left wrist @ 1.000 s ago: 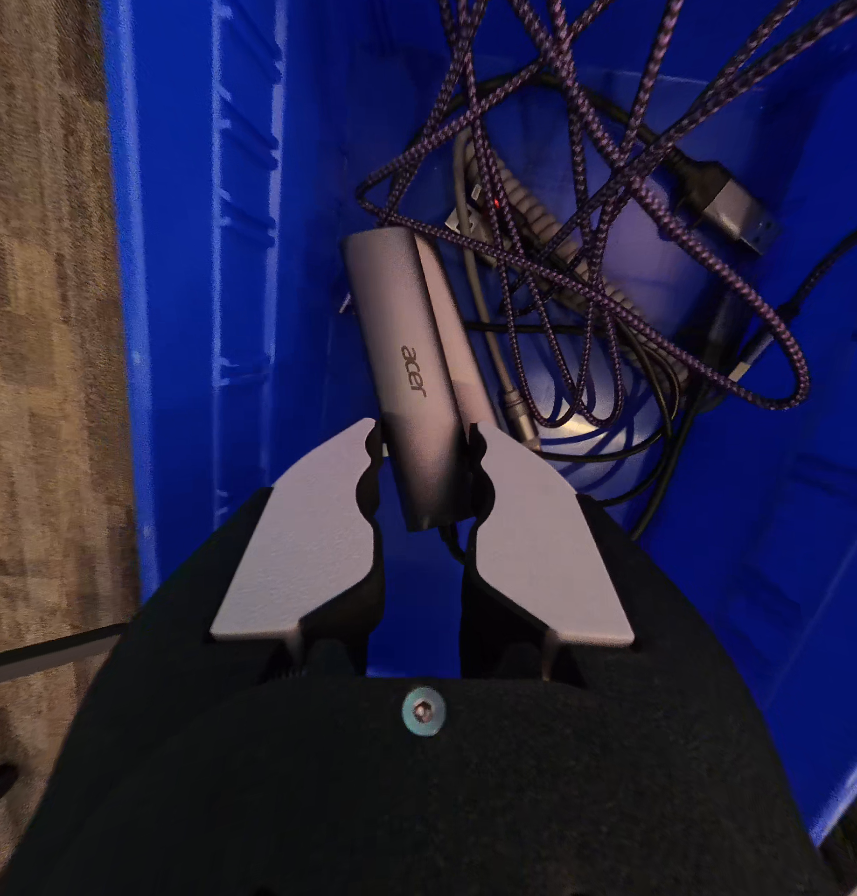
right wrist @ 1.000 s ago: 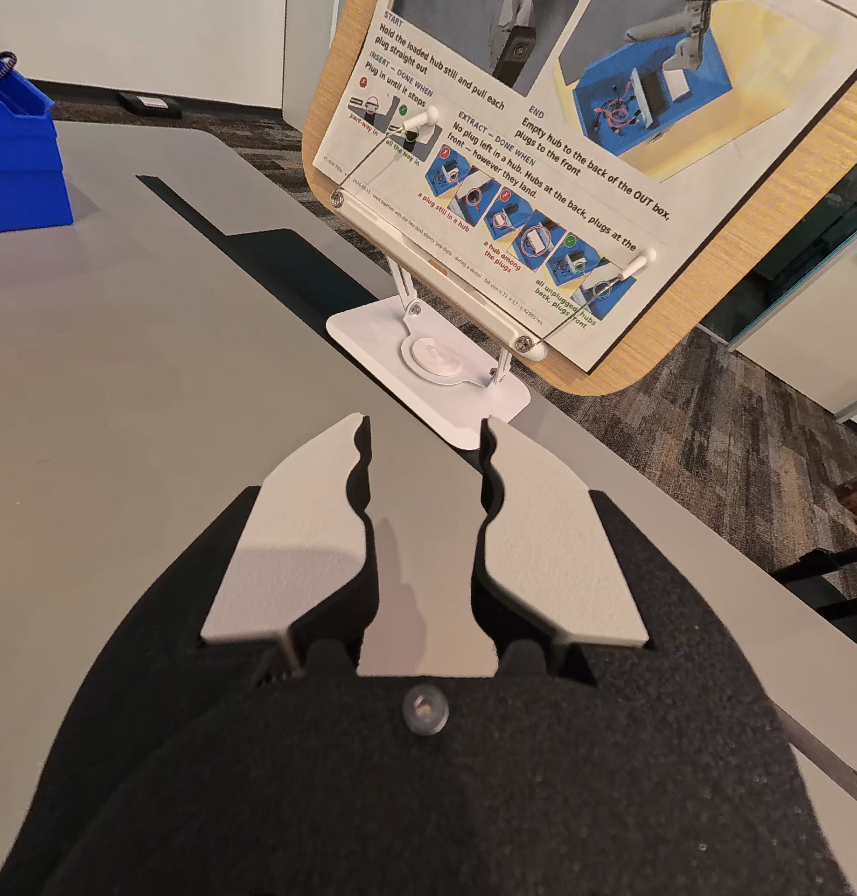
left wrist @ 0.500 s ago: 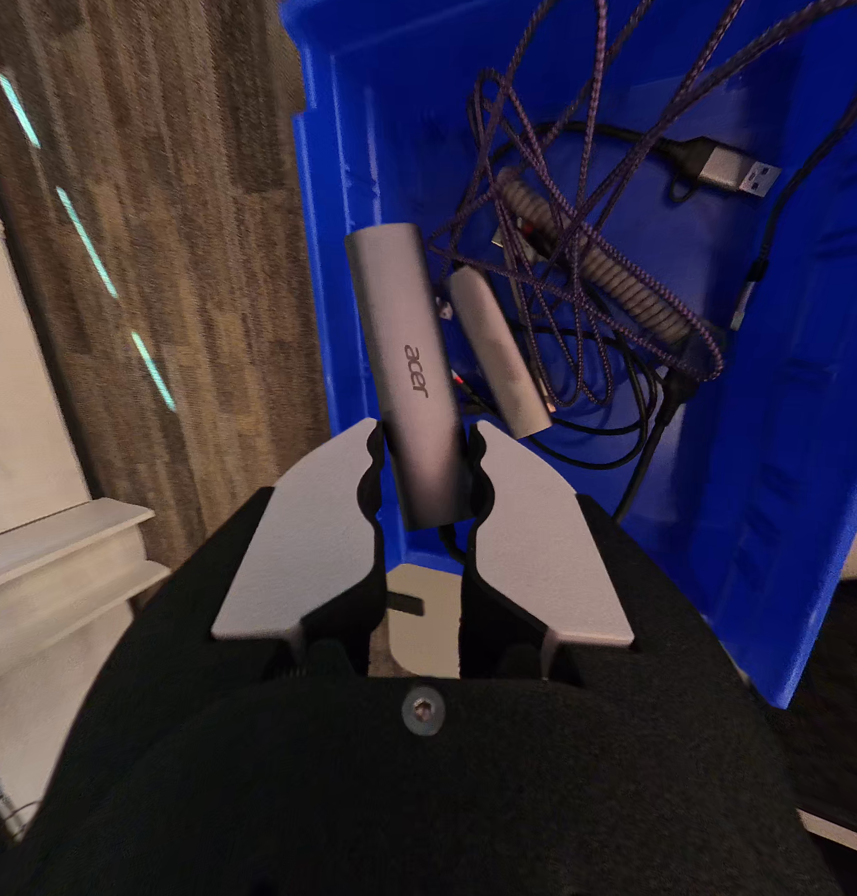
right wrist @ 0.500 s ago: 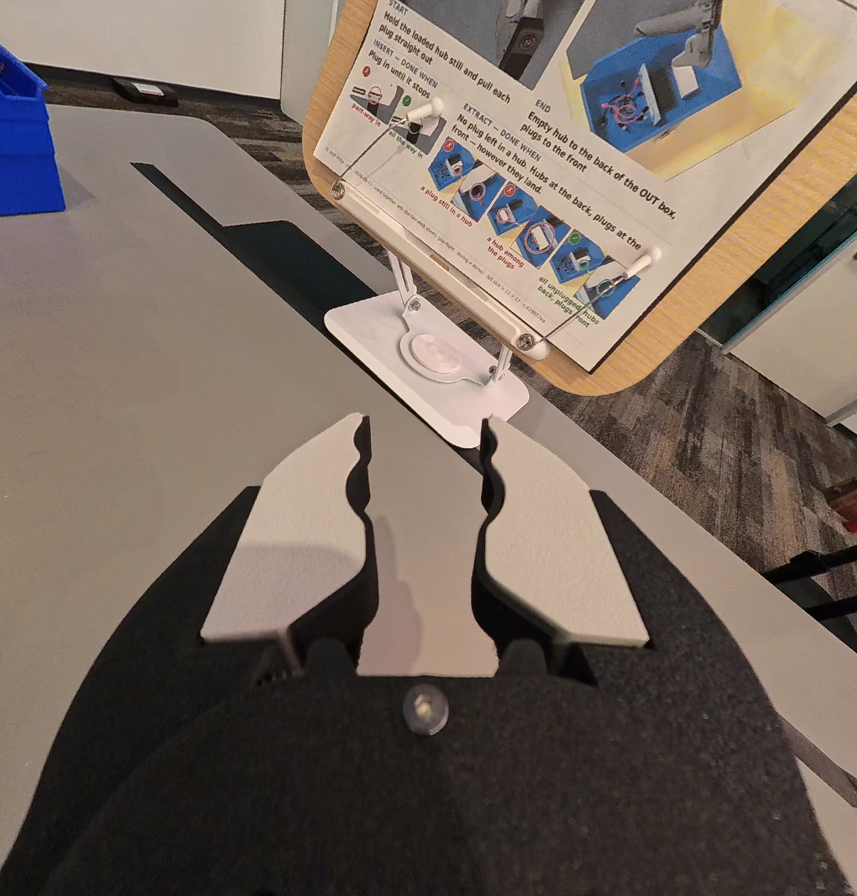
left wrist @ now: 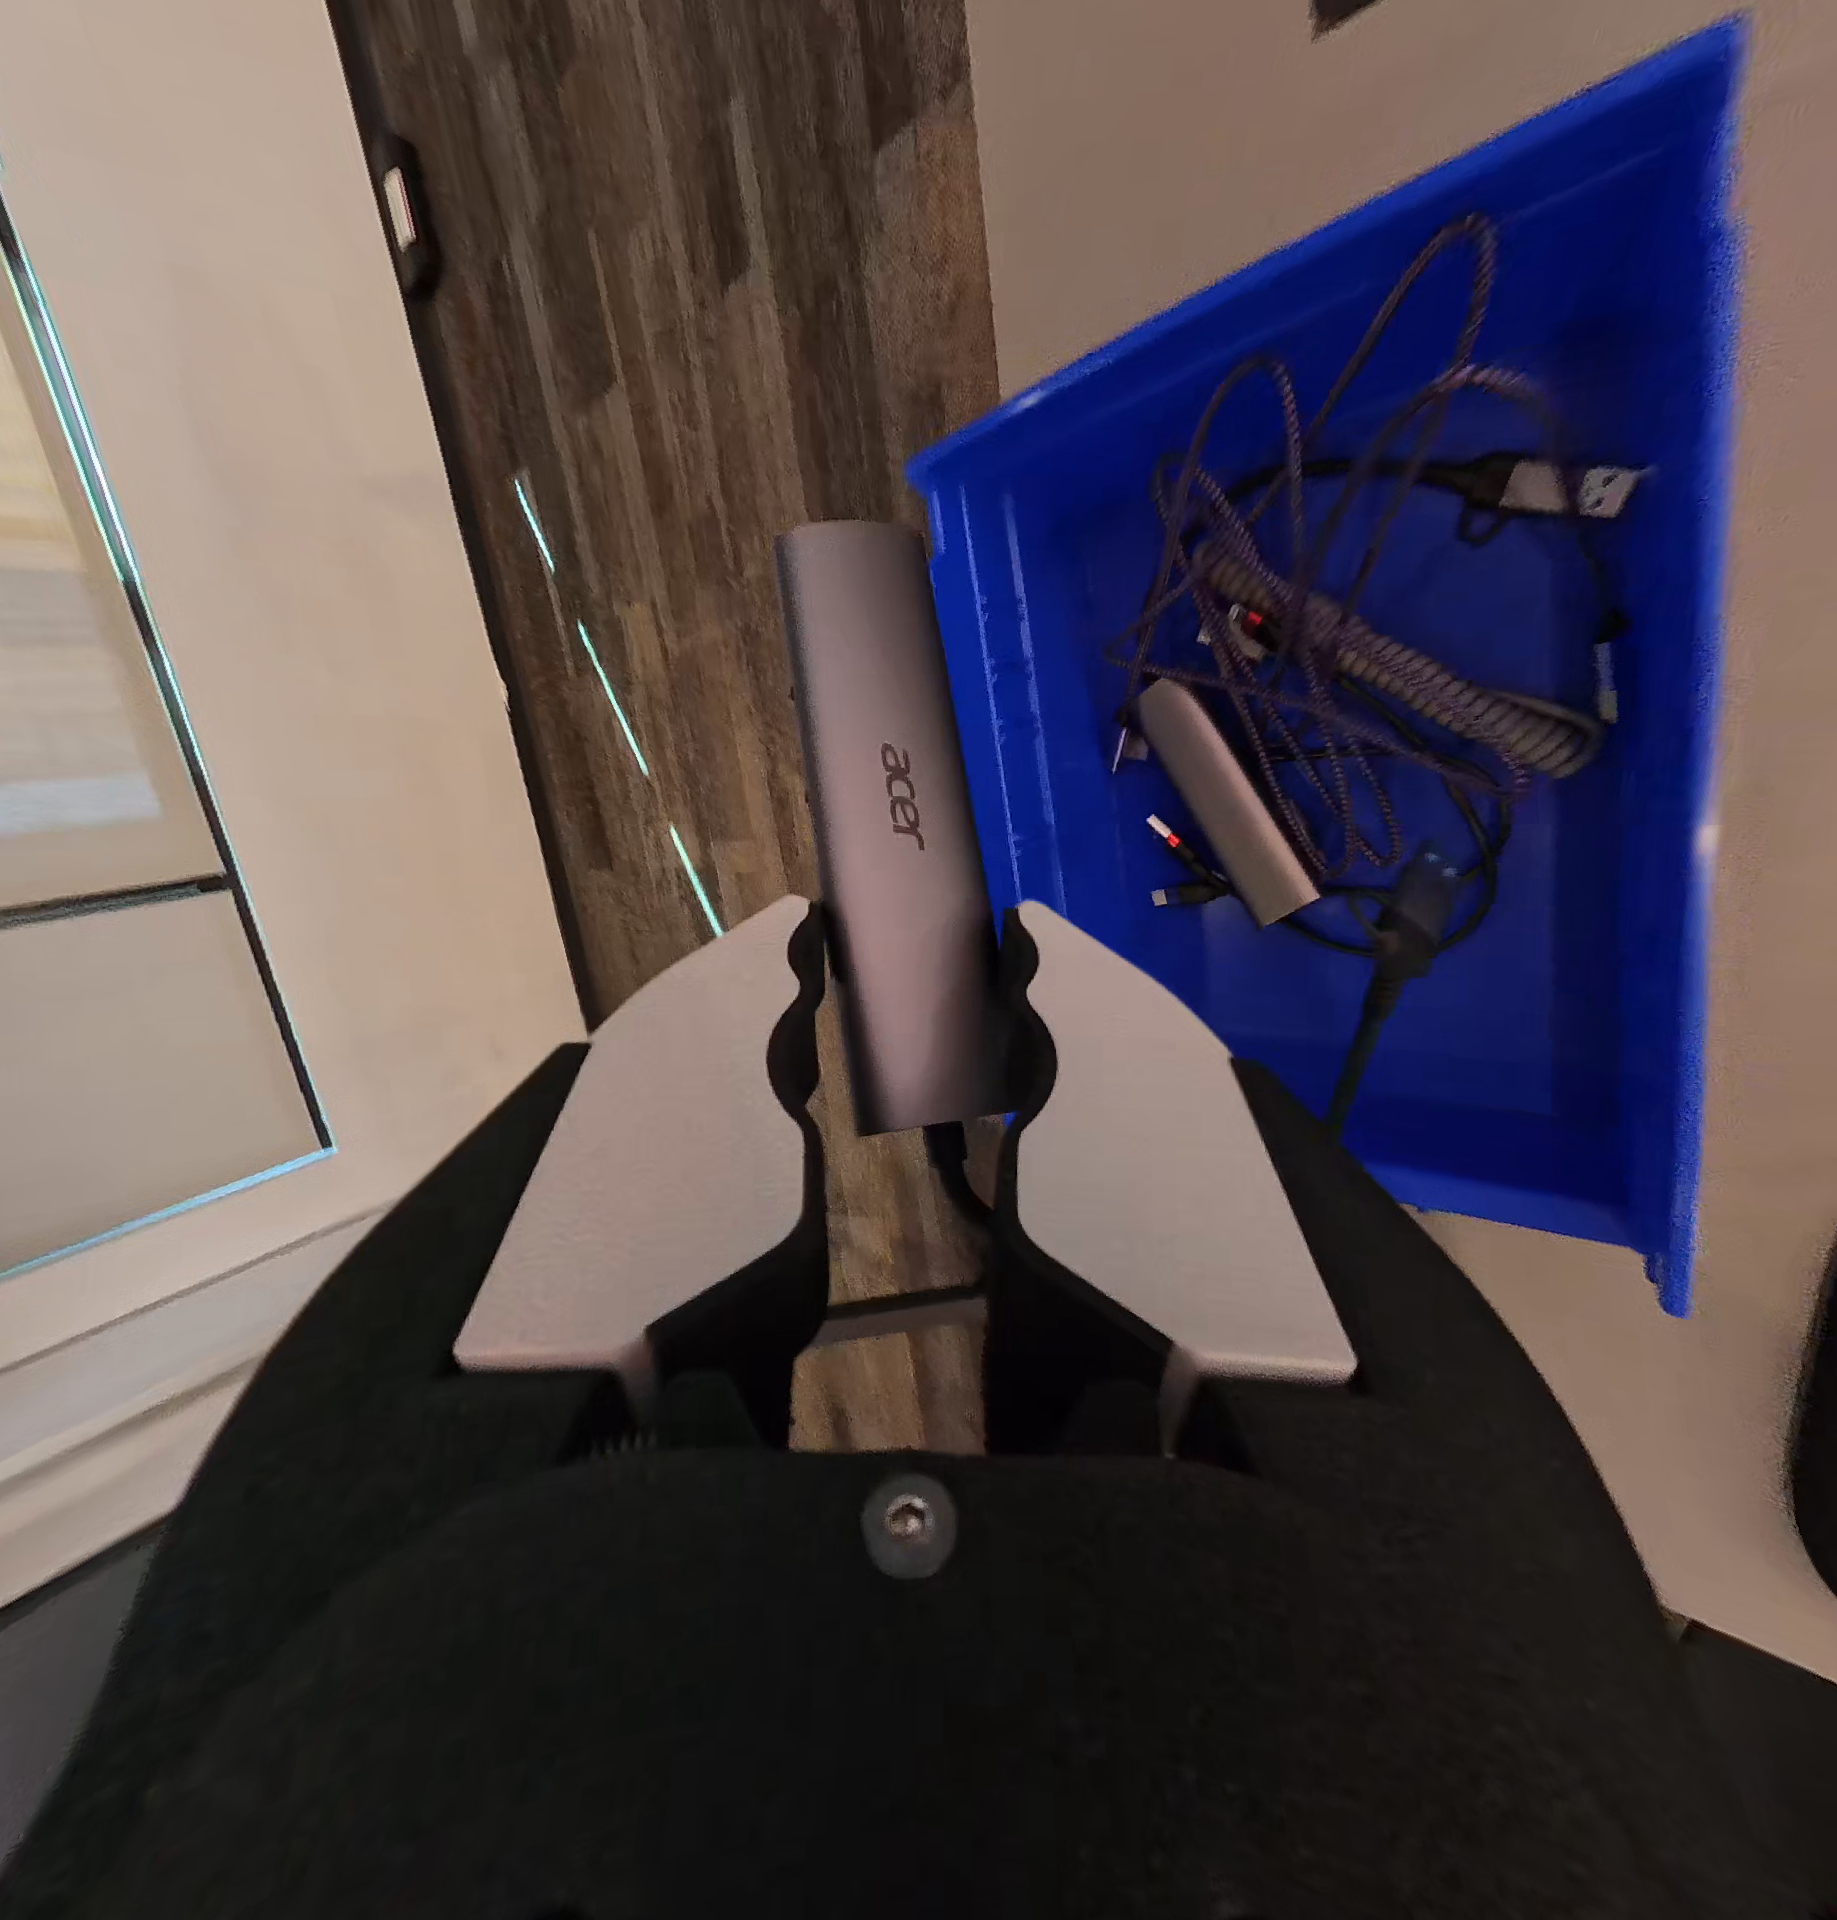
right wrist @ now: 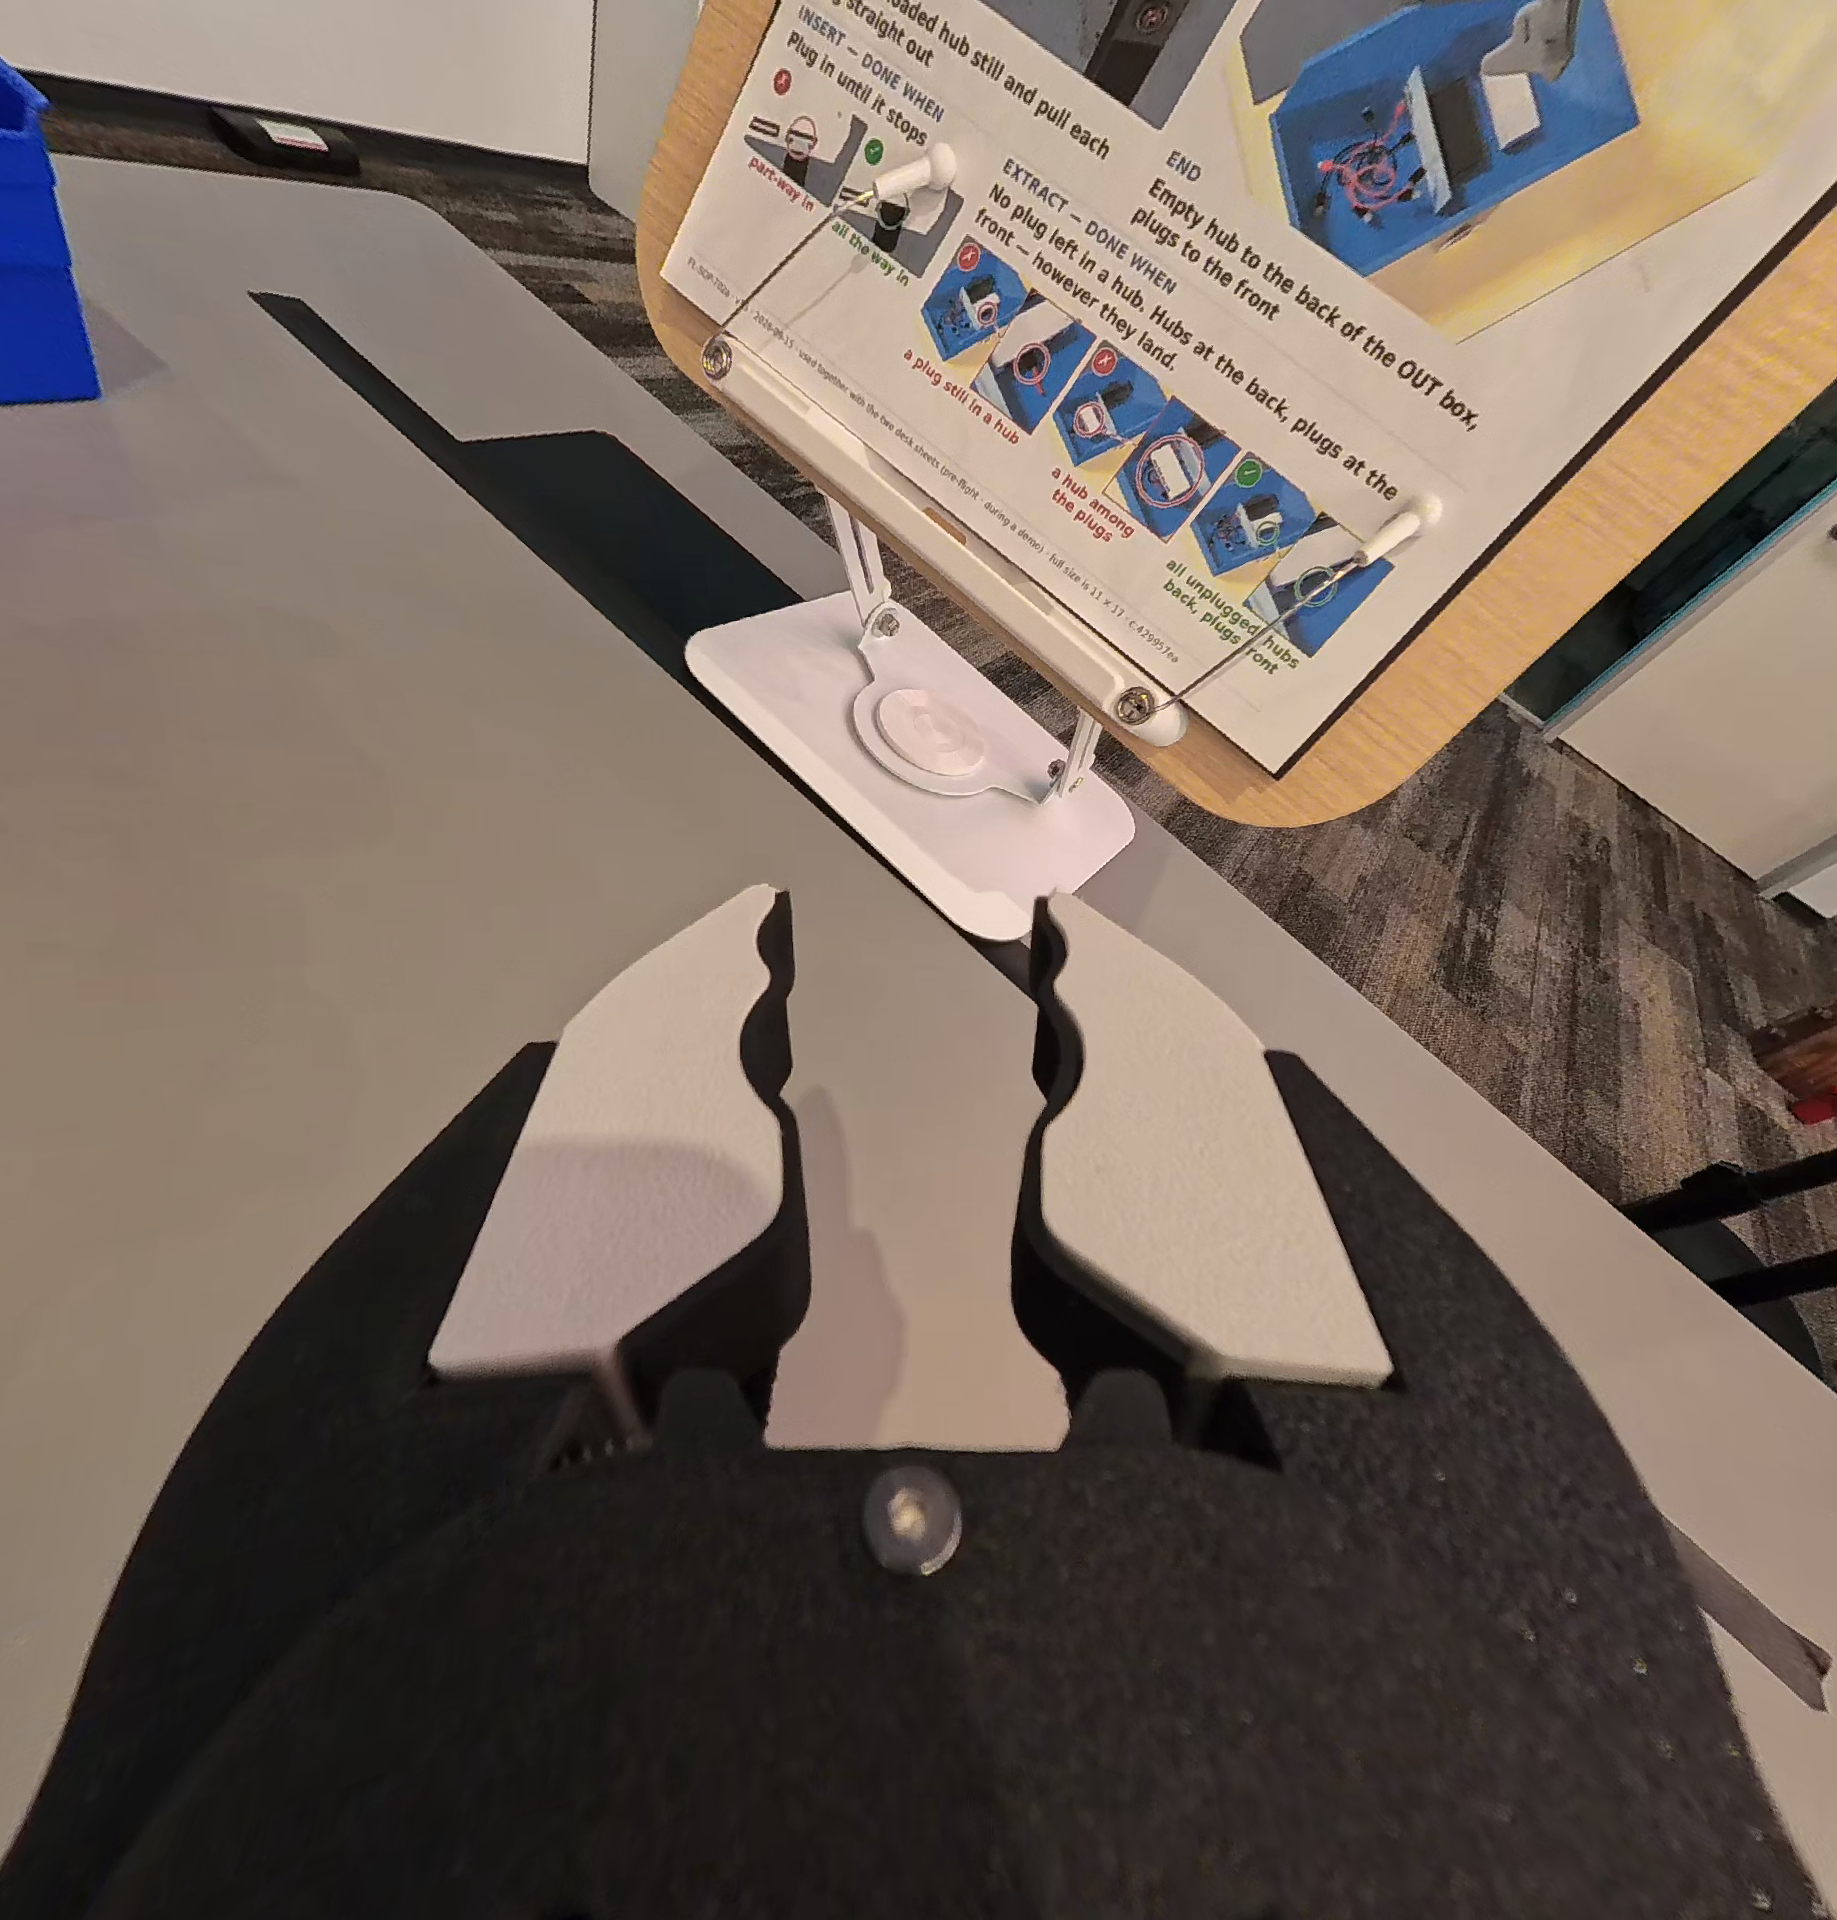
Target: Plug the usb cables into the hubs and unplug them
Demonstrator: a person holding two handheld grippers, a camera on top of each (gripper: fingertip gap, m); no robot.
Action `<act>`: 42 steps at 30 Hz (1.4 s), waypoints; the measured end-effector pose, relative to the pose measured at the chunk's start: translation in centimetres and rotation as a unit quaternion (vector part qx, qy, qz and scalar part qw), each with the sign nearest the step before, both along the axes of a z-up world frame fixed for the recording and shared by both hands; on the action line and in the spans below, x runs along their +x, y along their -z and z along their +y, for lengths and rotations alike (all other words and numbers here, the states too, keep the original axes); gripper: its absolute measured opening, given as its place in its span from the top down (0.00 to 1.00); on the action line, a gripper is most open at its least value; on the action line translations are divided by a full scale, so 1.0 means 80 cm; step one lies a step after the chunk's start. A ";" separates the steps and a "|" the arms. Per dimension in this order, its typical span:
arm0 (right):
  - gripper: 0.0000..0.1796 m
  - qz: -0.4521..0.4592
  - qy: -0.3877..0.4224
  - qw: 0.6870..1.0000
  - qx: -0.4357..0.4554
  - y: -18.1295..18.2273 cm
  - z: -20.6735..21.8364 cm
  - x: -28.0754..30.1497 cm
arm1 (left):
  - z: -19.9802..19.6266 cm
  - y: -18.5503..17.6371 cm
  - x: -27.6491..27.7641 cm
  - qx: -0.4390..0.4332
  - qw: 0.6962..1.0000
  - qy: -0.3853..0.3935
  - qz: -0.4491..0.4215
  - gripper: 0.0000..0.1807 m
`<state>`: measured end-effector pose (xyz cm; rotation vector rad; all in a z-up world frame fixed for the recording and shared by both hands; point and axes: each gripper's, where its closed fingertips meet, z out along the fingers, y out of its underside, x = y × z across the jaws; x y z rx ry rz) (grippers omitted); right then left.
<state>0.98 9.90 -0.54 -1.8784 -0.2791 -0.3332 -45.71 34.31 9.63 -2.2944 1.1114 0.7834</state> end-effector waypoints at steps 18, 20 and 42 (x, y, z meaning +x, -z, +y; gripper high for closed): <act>0.75 -0.004 0.034 0.999 0.018 -0.020 -0.022 0.037 | -0.236 0.107 0.348 -0.124 0.900 0.349 -0.229 0.82; 0.75 -0.007 0.038 0.999 0.019 -0.021 -0.024 0.041 | -0.252 0.142 0.364 -0.145 0.892 0.355 -0.237 0.83; 0.74 -0.041 -0.001 0.999 -0.030 0.007 -0.005 0.001 | -0.272 0.308 0.377 -0.208 0.898 0.210 -0.325 0.83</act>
